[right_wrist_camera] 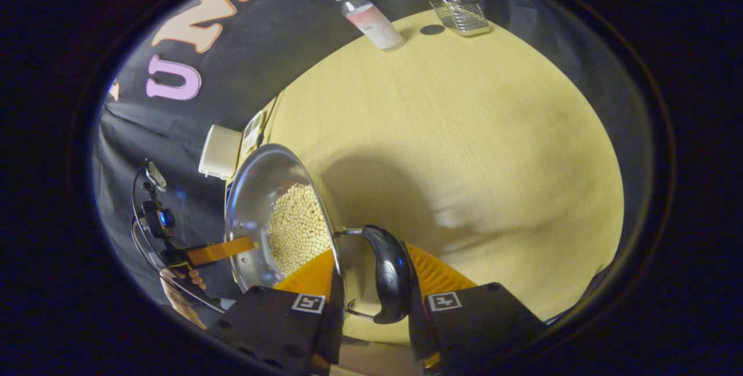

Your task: First push the handle of the pot to place it horizontally, then grasp the pot with both hands and set it on the induction cooktop.

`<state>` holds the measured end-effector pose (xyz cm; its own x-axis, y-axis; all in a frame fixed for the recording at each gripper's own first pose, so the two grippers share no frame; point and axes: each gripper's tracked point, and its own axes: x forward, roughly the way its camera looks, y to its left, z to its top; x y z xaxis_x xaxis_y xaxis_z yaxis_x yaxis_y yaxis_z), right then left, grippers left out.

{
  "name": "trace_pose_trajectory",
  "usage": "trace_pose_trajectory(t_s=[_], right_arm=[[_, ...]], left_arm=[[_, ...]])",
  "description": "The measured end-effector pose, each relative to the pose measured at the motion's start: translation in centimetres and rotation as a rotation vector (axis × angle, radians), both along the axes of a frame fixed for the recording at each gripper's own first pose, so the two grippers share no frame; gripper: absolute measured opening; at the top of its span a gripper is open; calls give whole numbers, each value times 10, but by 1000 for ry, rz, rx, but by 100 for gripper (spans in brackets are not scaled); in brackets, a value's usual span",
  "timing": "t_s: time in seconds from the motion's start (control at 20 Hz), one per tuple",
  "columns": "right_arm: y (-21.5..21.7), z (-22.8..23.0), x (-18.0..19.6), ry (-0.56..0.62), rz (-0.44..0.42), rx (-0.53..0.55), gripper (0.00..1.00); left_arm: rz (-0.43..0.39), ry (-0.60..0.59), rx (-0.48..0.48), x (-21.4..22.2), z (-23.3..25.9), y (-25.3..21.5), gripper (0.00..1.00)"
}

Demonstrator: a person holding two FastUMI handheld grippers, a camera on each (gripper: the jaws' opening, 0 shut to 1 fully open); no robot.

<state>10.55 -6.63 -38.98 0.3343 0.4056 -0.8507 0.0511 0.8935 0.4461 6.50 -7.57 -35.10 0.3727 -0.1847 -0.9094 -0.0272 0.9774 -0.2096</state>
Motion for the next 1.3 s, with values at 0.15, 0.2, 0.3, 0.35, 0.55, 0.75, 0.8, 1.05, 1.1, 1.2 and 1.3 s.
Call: trace_pose_trajectory(t_s=[0.15,0.2,0.3,0.35,0.55,0.75,0.8,1.05,1.1,1.2,1.3], right_arm=[[21,15,-12,-26,-23,-12,43],[28,20,-16,-36,-33,-15,49],[47,29,-26,-48,-59,-23,43],[58,32,-29,-53,-68,-28,43],[115,36,-39,-66,-101,-32,49],[173,36,-47,-70,-111,-28,49],[186,34,-47,-72,-111,-30,49],[241,29,-41,-88,-112,-46,49],[252,27,-39,-90,-109,-53,49],[270,21,-34,-97,-102,-66,43],[286,14,-27,-102,-98,-74,42]], left_arm=[[-16,-28,-13,-1,15,19,56],[-30,-40,-14,-1,20,27,56],[-55,-61,-16,-1,30,46,56],[-67,-68,-15,-1,35,57,56],[-88,-105,-1,4,46,113,56],[-97,-132,4,9,50,167,55],[-101,-136,7,11,51,182,56],[-92,-165,16,22,47,233,55],[-88,-168,21,24,44,244,56],[-78,-176,32,27,39,264,55],[-69,-184,45,32,35,279,55]])
